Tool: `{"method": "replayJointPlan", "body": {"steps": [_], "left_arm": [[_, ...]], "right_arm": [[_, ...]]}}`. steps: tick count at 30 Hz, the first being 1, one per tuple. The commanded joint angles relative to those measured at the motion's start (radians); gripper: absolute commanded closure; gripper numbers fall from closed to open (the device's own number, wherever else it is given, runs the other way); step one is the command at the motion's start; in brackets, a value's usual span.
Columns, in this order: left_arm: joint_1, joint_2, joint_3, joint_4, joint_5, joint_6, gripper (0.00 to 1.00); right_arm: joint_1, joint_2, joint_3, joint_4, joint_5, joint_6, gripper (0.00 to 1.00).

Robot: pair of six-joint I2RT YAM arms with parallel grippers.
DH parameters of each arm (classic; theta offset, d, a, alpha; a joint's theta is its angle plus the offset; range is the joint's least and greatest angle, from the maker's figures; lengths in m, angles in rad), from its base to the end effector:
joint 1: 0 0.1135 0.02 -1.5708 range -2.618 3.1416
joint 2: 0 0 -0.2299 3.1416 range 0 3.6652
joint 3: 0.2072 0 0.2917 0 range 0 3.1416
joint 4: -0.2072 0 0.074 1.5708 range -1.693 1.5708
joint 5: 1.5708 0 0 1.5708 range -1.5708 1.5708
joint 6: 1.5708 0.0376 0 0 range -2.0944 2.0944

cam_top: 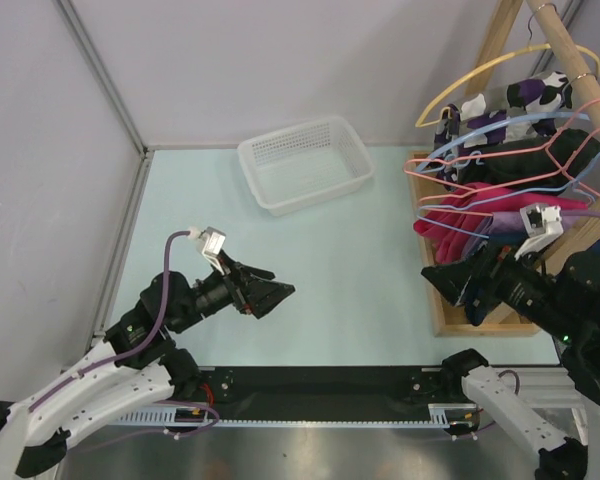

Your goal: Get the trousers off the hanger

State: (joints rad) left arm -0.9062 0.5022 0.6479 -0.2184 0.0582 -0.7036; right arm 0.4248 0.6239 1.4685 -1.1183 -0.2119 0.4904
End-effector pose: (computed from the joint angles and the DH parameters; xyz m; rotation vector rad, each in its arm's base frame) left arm 0.1238 -0.1615 0.3169 0.2311 1.7905 -1.2459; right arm 0.0739 0.0421 0.4712 -0.0915 1.9192 0.8240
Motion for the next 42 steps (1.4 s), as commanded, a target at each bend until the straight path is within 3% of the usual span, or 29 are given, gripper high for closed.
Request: {"method": "replayJointPlan", "body": {"steps": [1, 3, 18, 22, 23, 26, 28, 37, 42], "left_arm": [[0.007, 0.025, 0.062, 0.034, 0.026, 0.041, 0.00], [0.010, 0.042, 0.067, 0.039, 0.035, 0.052, 0.00], [0.024, 0.079, 0.015, 0.060, 0.132, 0.049, 0.00], [0.032, 0.078, 0.006, 0.054, 0.161, 0.049, 0.00], [0.035, 0.076, 0.001, 0.053, 0.164, 0.049, 0.00], [0.044, 0.075, -0.007, 0.048, 0.187, 0.046, 0.00], [0.047, 0.071, -0.011, 0.047, 0.198, 0.044, 0.00], [0.059, 0.010, -0.045, 0.007, 0.210, 0.047, 0.00], [0.063, -0.019, -0.057, -0.019, 0.213, 0.038, 0.00]], "right_arm": [[-0.234, 0.089, 0.238, -0.081, -0.308, -0.186, 0.00], [-0.308, 0.148, 0.300, -0.098, -0.371, -0.194, 0.00], [-0.308, 0.514, 0.634, 0.083, -0.324, -0.064, 0.02], [-0.132, 0.696, 0.847, 0.022, -0.080, -0.096, 0.02], [-0.016, 0.730, 0.892, 0.008, 0.068, -0.107, 0.02], [0.133, 0.847, 1.029, -0.023, 0.309, -0.138, 0.02], [0.150, 0.884, 1.029, 0.006, 0.373, -0.139, 0.02], [0.227, 1.023, 0.972, 0.222, 0.918, -0.151, 0.01], [0.233, 1.100, 0.977, 0.427, 1.167, -0.225, 0.08]]}}
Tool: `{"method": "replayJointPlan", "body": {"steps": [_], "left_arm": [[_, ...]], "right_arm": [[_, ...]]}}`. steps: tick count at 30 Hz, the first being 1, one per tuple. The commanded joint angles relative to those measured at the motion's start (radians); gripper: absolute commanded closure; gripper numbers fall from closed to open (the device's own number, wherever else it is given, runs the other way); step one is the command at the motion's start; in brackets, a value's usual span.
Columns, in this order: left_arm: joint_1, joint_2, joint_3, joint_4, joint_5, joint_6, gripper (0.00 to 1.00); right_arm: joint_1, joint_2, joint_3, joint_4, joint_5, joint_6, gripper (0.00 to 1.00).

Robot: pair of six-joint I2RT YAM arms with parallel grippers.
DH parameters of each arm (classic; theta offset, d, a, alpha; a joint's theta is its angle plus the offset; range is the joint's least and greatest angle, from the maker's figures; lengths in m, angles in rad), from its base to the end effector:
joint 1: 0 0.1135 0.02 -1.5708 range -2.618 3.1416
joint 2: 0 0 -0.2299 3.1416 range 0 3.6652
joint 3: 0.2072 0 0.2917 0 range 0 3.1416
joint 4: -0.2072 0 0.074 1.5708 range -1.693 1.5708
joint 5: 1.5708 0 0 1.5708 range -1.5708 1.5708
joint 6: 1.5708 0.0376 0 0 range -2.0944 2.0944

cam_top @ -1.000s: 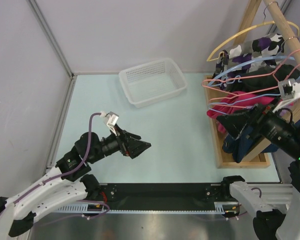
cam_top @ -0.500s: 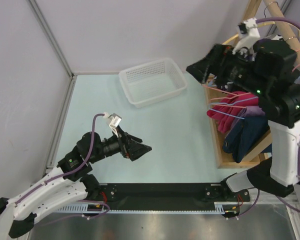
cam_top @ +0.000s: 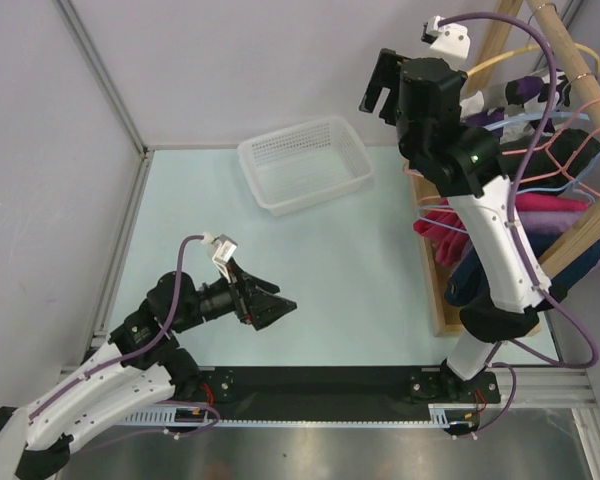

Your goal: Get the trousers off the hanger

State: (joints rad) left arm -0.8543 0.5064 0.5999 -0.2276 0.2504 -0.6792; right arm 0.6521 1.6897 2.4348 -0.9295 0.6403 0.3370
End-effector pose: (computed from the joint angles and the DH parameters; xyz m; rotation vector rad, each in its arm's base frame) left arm 0.1289 -0.1622 0.2966 0.3715 1.8600 -1.3143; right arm 0.2670 0.1756 0.5603 0.1911 1.7107 0.1700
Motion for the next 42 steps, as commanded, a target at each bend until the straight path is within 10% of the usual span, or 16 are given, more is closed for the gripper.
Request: {"method": "replayJointPlan", "body": {"steps": [1, 9, 20, 42], "left_arm": [[0.011, -0.028, -0.012, -0.012, 0.020, 0.009, 0.00], [0.012, -0.055, -0.017, -0.042, 0.021, 0.010, 0.00], [0.012, -0.016, -0.034, -0.027, 0.056, 0.004, 0.00], [0.015, -0.003, -0.060, -0.016, 0.073, -0.025, 0.00]], "right_arm": [[0.003, 0.047, 0.010, 0.270, 0.376, -0.096, 0.08], [-0.040, 0.125, 0.006, 0.472, 0.564, -0.277, 0.08], [-0.245, 0.173, 0.067, 0.155, 0.303, 0.077, 0.14], [-0.408, 0.212, -0.017, 0.251, 0.136, 0.223, 0.28]]}}
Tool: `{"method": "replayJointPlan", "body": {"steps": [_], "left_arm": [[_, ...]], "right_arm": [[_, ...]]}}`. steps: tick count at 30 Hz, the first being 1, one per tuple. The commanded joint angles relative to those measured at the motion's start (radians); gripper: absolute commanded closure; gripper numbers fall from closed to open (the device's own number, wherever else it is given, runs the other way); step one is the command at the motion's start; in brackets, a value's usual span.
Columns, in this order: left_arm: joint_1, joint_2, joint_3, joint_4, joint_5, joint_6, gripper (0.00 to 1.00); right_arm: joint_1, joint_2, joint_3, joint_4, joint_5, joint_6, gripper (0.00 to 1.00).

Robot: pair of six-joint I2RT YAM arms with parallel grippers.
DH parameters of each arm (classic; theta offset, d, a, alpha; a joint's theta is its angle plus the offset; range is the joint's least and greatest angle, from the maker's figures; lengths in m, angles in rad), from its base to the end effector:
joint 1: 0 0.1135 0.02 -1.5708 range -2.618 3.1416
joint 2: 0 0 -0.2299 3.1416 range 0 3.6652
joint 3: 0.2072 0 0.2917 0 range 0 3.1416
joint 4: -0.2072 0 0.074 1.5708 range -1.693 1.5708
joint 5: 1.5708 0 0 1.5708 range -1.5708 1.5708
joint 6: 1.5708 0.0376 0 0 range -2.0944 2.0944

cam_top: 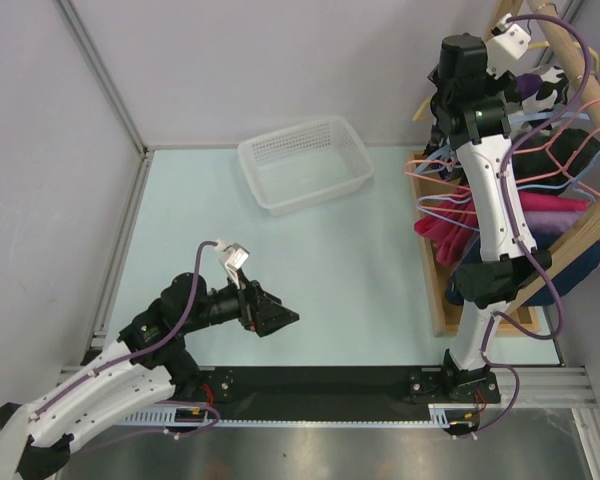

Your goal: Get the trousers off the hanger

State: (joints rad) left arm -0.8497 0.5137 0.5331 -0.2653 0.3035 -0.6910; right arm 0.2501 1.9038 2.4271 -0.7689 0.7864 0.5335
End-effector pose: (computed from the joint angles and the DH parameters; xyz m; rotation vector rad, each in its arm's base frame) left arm 0.1306 -0.1656 0.2653 0.3995 1.9903 -1.3162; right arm 0.4038 0.0757 0.5010 0.7667 1.5681 -0.1419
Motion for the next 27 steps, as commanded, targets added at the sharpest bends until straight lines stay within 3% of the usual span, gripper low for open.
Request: {"method": "replayJointPlan", "body": {"steps": [1, 11, 14, 18, 27], "left_arm": [[0.011, -0.009, 0.010, 0.020, 0.019, -0.010, 0.00], [0.020, -0.009, 0.028, -0.009, 0.019, 0.016, 0.00], [0.021, -0.015, 0.028, -0.012, 0.019, 0.018, 0.00], [0.024, -0.021, 0.027, -0.015, 0.022, 0.018, 0.00], [0.031, -0.027, 0.028, -0.026, 0.026, 0.025, 0.00]], "right_arm": [[-0.006, 0.006, -0.010, 0.101, -0.009, 0.028, 0.28], [-0.011, 0.012, -0.045, 0.178, -0.018, 0.052, 0.35], [-0.012, 0.009, -0.056, 0.201, -0.019, 0.071, 0.42], [-0.020, 0.003, -0.077, 0.233, -0.044, 0.085, 0.60], [-0.017, -0.031, -0.115, 0.278, -0.056, 0.085, 0.72]]}}
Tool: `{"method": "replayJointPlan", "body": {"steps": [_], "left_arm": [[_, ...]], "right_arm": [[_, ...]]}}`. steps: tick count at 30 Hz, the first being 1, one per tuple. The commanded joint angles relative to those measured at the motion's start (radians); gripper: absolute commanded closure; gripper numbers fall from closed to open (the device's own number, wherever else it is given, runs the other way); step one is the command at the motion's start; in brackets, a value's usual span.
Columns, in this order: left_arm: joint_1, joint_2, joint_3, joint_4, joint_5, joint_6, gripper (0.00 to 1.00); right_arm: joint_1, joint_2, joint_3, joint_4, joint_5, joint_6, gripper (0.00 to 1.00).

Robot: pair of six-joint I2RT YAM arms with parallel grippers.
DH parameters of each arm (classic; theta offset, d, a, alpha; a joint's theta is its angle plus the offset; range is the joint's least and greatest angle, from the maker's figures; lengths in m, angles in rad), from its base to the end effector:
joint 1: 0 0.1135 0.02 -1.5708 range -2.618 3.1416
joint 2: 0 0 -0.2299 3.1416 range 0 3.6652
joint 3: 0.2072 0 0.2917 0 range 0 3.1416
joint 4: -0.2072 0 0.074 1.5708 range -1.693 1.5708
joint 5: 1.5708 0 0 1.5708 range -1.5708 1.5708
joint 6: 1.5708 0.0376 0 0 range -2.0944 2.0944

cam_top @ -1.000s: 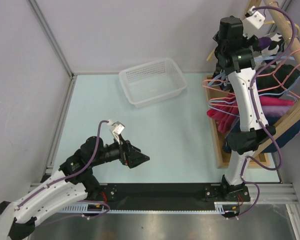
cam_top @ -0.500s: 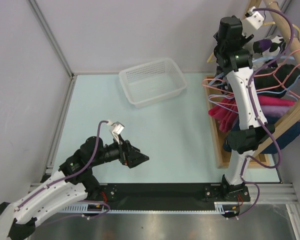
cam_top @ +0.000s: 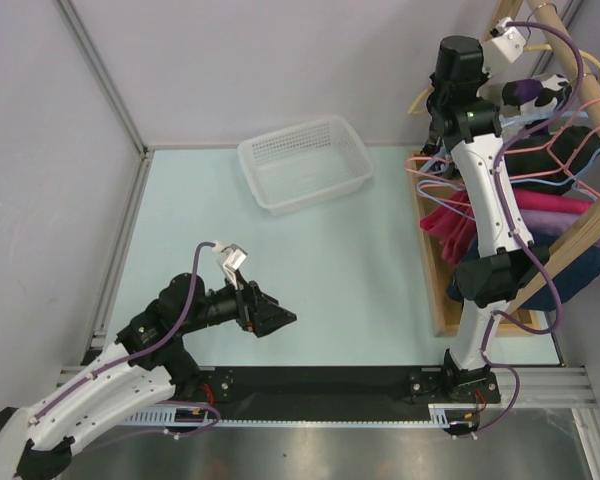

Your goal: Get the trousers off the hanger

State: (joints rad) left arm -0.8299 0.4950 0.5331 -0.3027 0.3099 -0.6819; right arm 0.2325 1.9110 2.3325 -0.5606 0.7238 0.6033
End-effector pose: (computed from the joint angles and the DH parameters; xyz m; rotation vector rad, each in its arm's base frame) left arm 0.1310 -0.1602 0.2648 0.3920 2.0064 -1.2960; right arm 0.4279 0.0757 0.4876 0.8081 1.4670 0.0111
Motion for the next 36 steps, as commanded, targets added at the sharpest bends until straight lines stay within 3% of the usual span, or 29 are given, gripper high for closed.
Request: {"method": "replayJointPlan", "body": {"steps": [1, 3, 6, 11, 23, 36], "left_arm": [[0.011, -0.009, 0.030, 0.010, 0.021, 0.016, 0.00], [0.011, -0.009, 0.030, 0.008, 0.021, 0.016, 0.00], [0.012, -0.013, 0.031, 0.005, 0.021, 0.013, 0.00], [0.012, -0.027, 0.033, -0.003, 0.017, 0.010, 0.00], [0.012, -0.038, 0.036, -0.009, 0.020, -0.007, 0.00], [0.012, -0.056, 0.048, -0.021, 0.023, -0.013, 0.00]], "right_arm": [[0.001, -0.044, -0.042, 0.080, 0.003, 0.013, 0.74], [0.001, -0.066, -0.061, 0.120, -0.001, 0.000, 0.85], [0.007, -0.087, -0.087, 0.162, -0.003, -0.014, 0.93], [0.028, -0.101, -0.079, 0.217, 0.020, -0.072, 1.00], [0.108, -0.132, -0.038, 0.335, 0.055, -0.203, 1.00], [0.194, -0.214, -0.116, 0.310, 0.036, -0.155, 1.00]]}}
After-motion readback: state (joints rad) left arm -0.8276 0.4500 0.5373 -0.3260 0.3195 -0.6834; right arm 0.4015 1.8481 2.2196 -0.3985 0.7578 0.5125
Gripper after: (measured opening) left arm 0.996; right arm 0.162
